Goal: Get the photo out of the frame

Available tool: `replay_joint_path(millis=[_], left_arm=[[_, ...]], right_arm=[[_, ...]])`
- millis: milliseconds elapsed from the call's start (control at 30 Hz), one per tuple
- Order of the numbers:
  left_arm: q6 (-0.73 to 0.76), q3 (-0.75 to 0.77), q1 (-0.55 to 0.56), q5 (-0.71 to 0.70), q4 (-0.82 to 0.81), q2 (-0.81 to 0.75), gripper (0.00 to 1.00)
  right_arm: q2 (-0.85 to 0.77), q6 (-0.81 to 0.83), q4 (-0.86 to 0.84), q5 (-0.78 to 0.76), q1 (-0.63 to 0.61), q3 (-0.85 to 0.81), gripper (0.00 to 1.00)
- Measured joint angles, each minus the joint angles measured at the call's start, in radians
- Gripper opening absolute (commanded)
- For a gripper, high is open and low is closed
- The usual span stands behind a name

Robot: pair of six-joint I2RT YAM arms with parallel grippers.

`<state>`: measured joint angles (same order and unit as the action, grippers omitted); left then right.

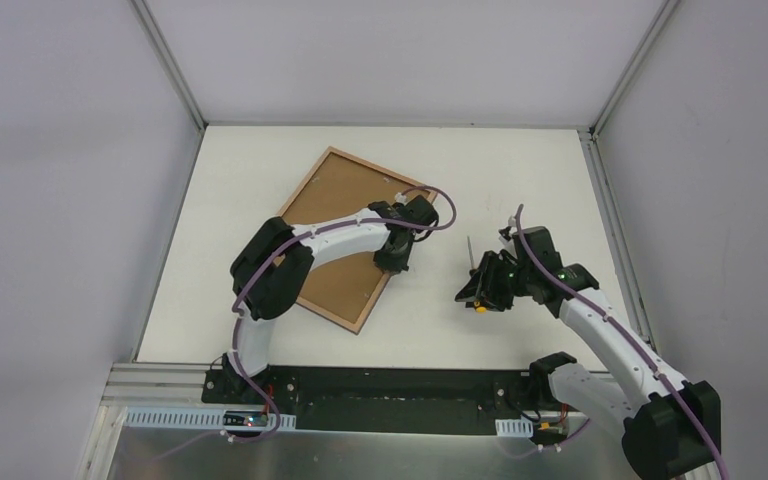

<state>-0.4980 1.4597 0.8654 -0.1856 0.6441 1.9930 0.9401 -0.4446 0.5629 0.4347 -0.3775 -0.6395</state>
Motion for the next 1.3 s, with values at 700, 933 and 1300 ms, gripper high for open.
replay_joint_path(millis=[700,933,1300], left_arm=[[-0.479,0.369,-0.173,0.184,0.082,0.231,0.32],[-0.394,0.283,-0.194,0.274,0.043,0.154,0.64],[-0.153,-0.146,-0.432,0.313,-0.011,-0.455,0.72]], right_arm=[[0.057,0.008,-0.006,0.011,-0.011,0.0,0.0],[0.117,0.029,-0.015,0.017,-0.054,-0.001,0.0],[0.204,0.053,-0.042,0.019,-0.172,-0.014,0.0]])
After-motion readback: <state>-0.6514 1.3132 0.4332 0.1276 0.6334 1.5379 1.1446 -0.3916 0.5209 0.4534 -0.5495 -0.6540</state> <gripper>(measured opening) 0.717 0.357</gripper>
